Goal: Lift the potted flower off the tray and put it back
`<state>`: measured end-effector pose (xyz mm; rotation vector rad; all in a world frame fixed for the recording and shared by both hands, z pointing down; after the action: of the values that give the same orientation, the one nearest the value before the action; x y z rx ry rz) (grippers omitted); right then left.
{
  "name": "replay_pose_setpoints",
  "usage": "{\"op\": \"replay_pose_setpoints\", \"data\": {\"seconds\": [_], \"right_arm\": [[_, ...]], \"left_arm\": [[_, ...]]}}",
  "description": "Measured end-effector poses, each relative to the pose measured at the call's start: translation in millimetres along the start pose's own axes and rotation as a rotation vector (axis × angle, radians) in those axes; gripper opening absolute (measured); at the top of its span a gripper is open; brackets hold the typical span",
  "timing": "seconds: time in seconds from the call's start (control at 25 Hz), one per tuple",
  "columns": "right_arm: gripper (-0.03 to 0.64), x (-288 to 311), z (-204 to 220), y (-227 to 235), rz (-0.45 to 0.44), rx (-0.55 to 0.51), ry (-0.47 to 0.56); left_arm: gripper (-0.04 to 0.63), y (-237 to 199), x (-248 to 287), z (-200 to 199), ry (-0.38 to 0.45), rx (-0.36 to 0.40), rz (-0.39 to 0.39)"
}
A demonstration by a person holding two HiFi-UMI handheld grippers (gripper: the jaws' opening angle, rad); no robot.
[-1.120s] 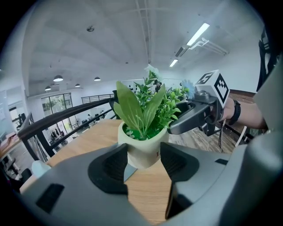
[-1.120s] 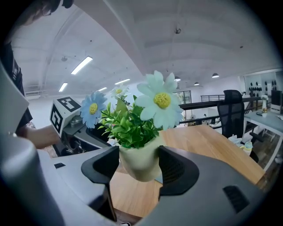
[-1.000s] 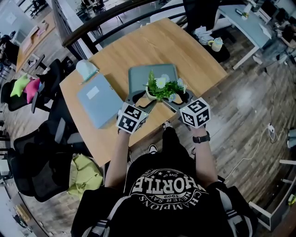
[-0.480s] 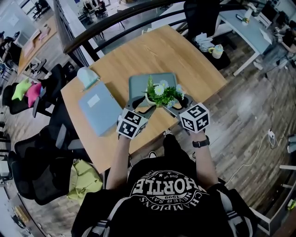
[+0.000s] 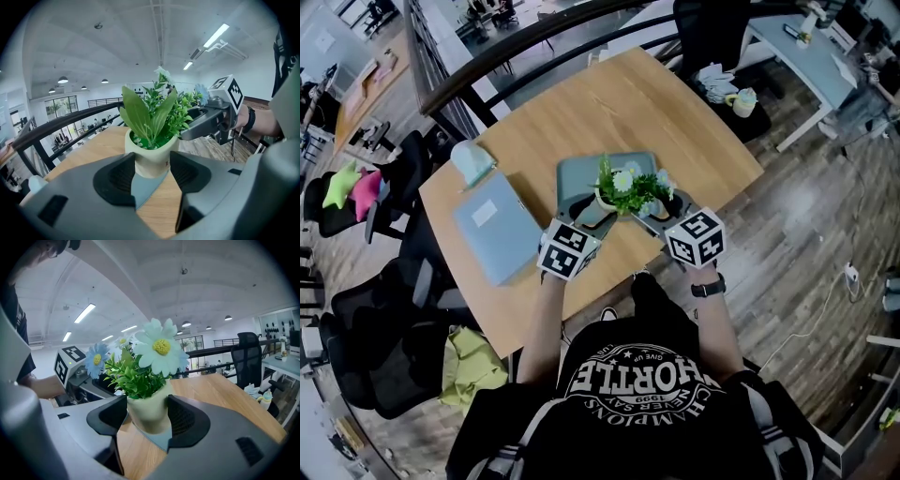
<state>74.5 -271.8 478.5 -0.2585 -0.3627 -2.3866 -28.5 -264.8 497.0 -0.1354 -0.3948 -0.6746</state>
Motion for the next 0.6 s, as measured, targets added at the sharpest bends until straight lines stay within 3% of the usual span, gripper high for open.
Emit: {"op": "replay_pose_setpoints", "data": {"seconds": [0.6], "right_arm": [[0.290, 56.0, 40.9, 111.4, -0.031, 0.048, -0.067]], "left_arm": [[0.249, -47.9, 111.1, 25.8, -0.061, -0.020, 0.005]]}}
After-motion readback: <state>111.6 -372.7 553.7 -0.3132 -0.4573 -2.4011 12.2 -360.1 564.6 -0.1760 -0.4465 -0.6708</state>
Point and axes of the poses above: the fingertips, and each gripper's own axes: x forward along the fingers, y to its right, z out of its underside, the point moved 3 cm from there along -x, backward along the fingers, and after that the axes turned 8 degrees about y, right-handed, at the moved point
